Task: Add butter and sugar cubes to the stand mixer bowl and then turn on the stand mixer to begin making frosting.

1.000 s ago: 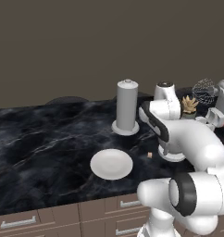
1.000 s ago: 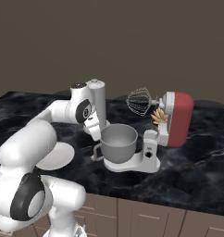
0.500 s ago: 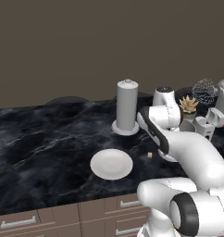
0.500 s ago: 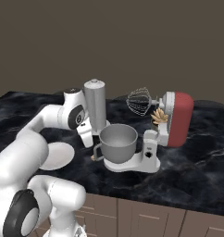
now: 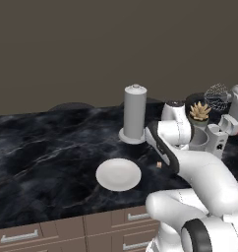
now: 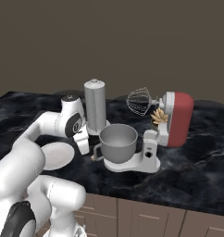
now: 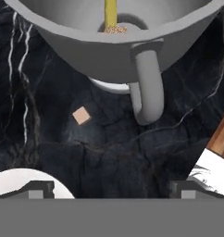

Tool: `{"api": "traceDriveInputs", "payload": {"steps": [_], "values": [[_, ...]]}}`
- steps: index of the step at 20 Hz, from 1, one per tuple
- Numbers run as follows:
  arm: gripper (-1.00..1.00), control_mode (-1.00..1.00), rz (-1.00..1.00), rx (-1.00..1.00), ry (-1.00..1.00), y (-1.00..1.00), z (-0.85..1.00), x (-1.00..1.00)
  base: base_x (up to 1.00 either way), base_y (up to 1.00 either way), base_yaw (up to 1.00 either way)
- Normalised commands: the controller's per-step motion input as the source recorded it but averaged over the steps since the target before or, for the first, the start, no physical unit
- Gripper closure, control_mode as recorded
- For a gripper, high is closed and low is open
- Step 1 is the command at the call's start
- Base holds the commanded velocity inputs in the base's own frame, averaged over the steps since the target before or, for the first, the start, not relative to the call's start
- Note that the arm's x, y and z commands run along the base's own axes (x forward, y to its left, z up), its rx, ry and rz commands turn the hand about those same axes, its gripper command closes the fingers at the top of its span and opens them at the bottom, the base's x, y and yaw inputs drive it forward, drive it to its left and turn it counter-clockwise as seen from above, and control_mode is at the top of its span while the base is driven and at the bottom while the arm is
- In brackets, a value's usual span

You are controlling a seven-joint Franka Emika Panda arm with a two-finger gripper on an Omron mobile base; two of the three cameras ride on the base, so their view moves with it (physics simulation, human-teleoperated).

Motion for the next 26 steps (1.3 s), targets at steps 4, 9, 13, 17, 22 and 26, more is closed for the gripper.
{"api": "traceDriveInputs", "payload": {"steps": [4, 9, 13, 17, 22, 26], "values": [[-1.0, -1.0, 0.0, 0.0, 0.0, 0.07, -0.22, 0.0, 0.0, 0.0, 0.0], [-1.0, -1.0, 0.0, -0.02, 0.0, 0.18, -0.24, 0.02, 0.0, 0.0, 0.0], [-1.0, -1.0, 0.0, -0.01, 0.0, 0.05, -0.2, 0.12, 0.0, 0.0, 0.0], [-1.0, -1.0, 0.0, 0.0, 0.0, -0.02, -0.11, 0.17, 0.0, 0.0, 0.0], [-1.0, -1.0, 0.0, 0.0, 0.0, -0.11, -0.05, 0.15, 0.0, 0.0, 0.0], [-1.0, -1.0, 0.0, 0.0, 0.0, -0.12, 0.0, 0.05, 0.0, 0.0, 0.0]]}}
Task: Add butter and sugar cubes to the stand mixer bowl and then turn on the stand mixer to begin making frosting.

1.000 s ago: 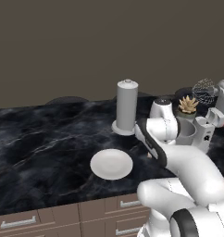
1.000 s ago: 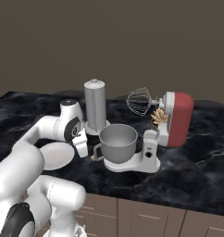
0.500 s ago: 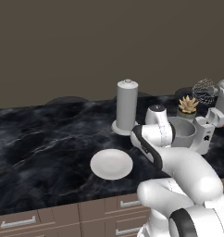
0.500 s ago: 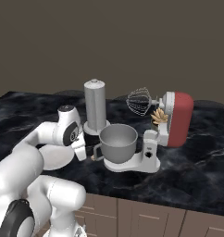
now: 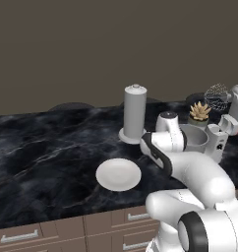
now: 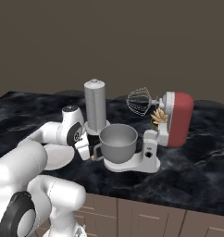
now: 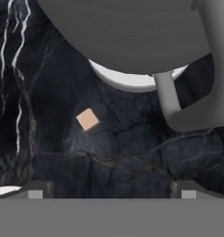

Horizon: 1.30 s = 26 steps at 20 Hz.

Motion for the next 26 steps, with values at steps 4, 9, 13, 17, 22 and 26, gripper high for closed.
{"api": "traceDriveInputs", "payload": {"steps": [4, 9, 13, 17, 22, 26], "values": [[-1.0, -1.0, 0.0, 0.0, 0.0, -0.12, -0.04, 0.0, 0.0, 0.0, 0.0], [-1.0, -1.0, 0.0, -0.01, -0.01, -0.05, -0.09, 0.0, 0.0, 0.0, 0.0], [-1.0, -1.0, 0.0, -0.03, 0.0, 0.0, -0.14, 0.0, 0.0, 0.0, 0.0], [-1.0, -1.0, -0.02, -0.05, 0.0, 0.0, -0.22, 0.0, 0.0, 0.0, 0.0], [-1.0, -1.0, -0.01, -0.04, 0.0, -0.01, -0.11, 0.0, 0.0, 0.0, 0.0], [-1.0, -1.0, 0.0, 0.0, 0.0, -0.05, -0.01, 0.02, 0.0, 0.0, 0.0]]}}
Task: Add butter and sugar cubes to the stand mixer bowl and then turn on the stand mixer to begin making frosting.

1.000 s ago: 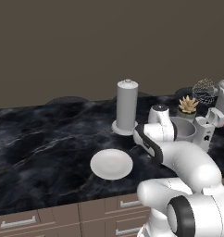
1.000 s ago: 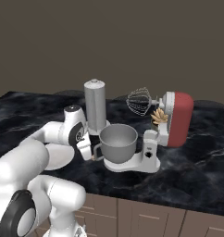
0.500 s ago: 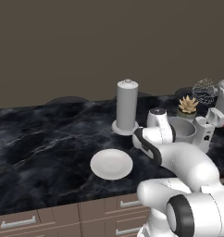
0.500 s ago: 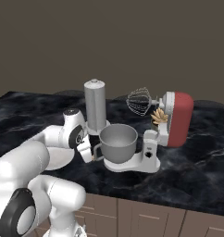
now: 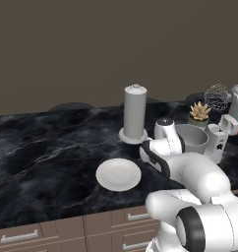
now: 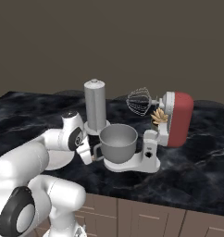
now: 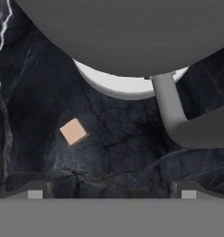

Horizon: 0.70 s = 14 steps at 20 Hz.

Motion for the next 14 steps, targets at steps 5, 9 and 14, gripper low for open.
{"api": "traceDriveInputs", "payload": {"steps": [5, 9, 14], "values": [[-1.0, -1.0, 0.0, 0.0, 0.0, -0.02, 0.0, 0.09, 0.0, 0.0, 0.0], [-1.0, -1.0, 0.0, 0.0, 0.0, -0.02, -0.01, 0.12, 0.0, 0.0, 0.0], [-1.0, -1.0, 0.0, 0.0, 0.0, 0.0, -0.02, 0.16, 0.0, 0.0, 0.0]]}}
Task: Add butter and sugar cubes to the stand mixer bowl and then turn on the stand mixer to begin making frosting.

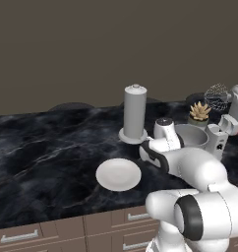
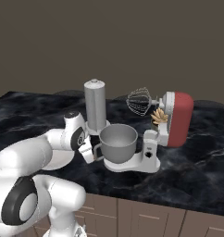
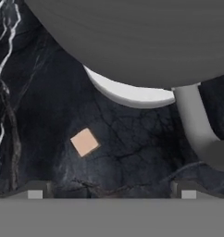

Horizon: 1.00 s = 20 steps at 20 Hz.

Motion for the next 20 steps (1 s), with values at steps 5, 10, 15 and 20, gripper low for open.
{"api": "traceDriveInputs", "payload": {"steps": [5, 10, 15, 20], "values": [[-1.0, -1.0, 0.0, 0.0, 0.0, 0.0, -0.04, 0.13, 0.0, 0.0, 0.0], [-1.0, -1.0, 0.0, 0.0, 0.0, -0.01, -0.11, 0.05, 0.0, 0.0, 0.0], [-1.0, -1.0, -0.01, 0.0, 0.01, 0.0, -0.17, 0.02, 0.0, 0.0, 0.0], [-1.0, -1.0, -0.03, 0.0, 0.0, -0.07, -0.16, 0.01, 0.0, 0.0, 0.0]]}}
